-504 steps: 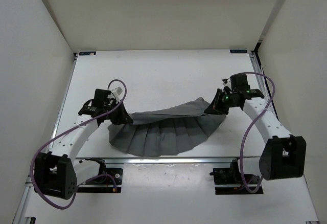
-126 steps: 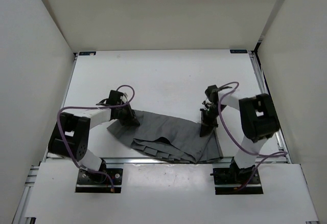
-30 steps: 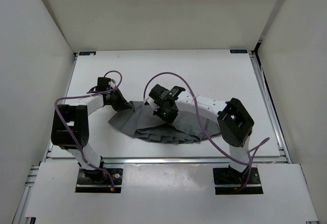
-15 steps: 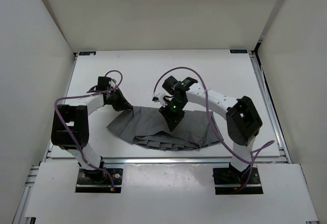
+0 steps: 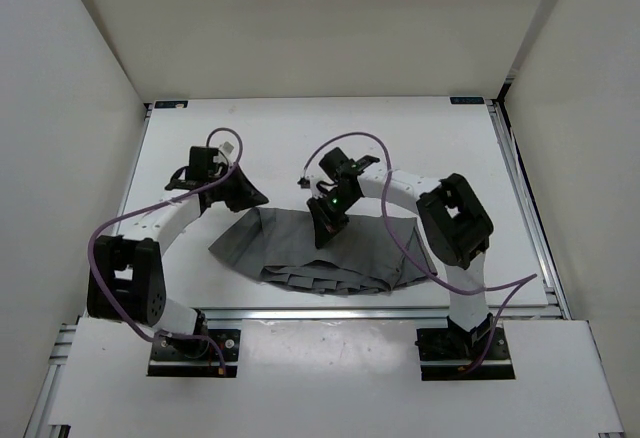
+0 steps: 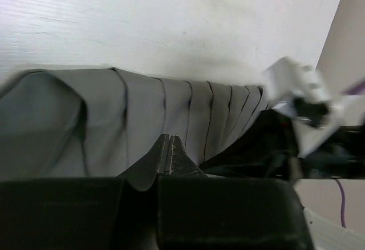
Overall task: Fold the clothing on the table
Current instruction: Fold the skirt
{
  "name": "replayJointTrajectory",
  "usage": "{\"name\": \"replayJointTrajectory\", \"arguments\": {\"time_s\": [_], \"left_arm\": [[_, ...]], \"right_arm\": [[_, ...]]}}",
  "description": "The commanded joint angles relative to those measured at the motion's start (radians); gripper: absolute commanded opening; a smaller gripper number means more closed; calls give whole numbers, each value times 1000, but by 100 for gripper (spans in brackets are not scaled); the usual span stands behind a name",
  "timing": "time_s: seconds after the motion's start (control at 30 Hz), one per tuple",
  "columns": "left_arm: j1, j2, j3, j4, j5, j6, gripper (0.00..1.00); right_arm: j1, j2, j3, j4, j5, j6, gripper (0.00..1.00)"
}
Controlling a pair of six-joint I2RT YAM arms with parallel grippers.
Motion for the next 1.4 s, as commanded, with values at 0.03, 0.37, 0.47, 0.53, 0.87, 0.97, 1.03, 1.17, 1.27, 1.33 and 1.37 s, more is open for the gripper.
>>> {"name": "replayJointTrajectory", "arguments": {"time_s": [0.03, 0.37, 0.47, 0.53, 0.87, 0.97, 1.03, 1.17, 1.27, 1.33, 1.37], "left_arm": [[58, -85, -31, 1, 28, -5, 0], [25, -136, -51, 44, 122, -47, 0], [-1, -147, -89, 40, 90, -32, 0], [-5, -162, -131, 33, 47, -6, 0], [64, -191, -145, -105, -133, 133, 0], [115, -173, -142, -97, -76, 131, 0], [123, -160, -125, -106, -79, 140, 0], [132, -130, -103, -122, -76, 151, 0], [134, -121, -103, -122, -74, 151, 0], [140, -114, -102, -135, -70, 154, 0], [141, -117, -99, -134, -65, 156, 0]], "right_arm": [[22, 34, -132, 92, -82, 86, 0], [-2, -47, -157, 43, 0, 120, 0], [-43, -157, -100, -12, 39, 149, 22], [-100, -211, -95, -62, 70, 171, 41], [-509, -535, -527, -93, 242, 258, 74], [-621, -602, -632, -29, 212, 254, 78], [-665, -625, -677, 3, 210, 261, 79], [-683, -609, -720, 57, 191, 255, 80], [-682, -572, -723, 115, 182, 269, 80], [-677, -552, -691, 106, 214, 263, 79], [-679, -564, -666, 94, 224, 260, 79]]}}
